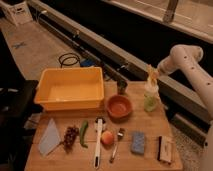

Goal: Place banana in paper cup

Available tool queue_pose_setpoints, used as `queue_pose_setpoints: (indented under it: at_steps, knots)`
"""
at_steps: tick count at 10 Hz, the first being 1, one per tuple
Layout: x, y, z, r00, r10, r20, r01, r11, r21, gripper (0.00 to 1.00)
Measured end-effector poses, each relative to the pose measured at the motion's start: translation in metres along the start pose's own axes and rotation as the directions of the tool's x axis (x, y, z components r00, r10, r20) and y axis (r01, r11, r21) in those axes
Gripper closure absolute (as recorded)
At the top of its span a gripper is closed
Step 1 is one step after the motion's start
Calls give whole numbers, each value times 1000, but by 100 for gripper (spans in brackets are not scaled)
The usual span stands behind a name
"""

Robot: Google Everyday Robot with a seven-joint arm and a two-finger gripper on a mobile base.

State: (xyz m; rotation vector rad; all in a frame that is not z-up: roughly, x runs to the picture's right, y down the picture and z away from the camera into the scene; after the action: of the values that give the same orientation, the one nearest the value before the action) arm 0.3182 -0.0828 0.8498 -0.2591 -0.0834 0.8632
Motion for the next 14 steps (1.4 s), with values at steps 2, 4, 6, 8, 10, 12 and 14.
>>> queue_pose_setpoints:
  at_steps: [2,4,6,8,10,12,14]
  knots:
    - [11,-9,4,1000,28,12,-28,1000,10,49]
    - [18,-10,14,999,44,22,-45,999,9,32]
    - [27,-12,18,997,63,36,-63,998,4,30]
    - [27,-8,23,997,64,46,-64,998,-9,30]
    - [31,-4,30,997,69,47,-68,997,-24,30]
    - [34,-1,32,997,67,44,-66,997,-30,30]
    - [34,0,30,997,60,45,-59,998,-29,30]
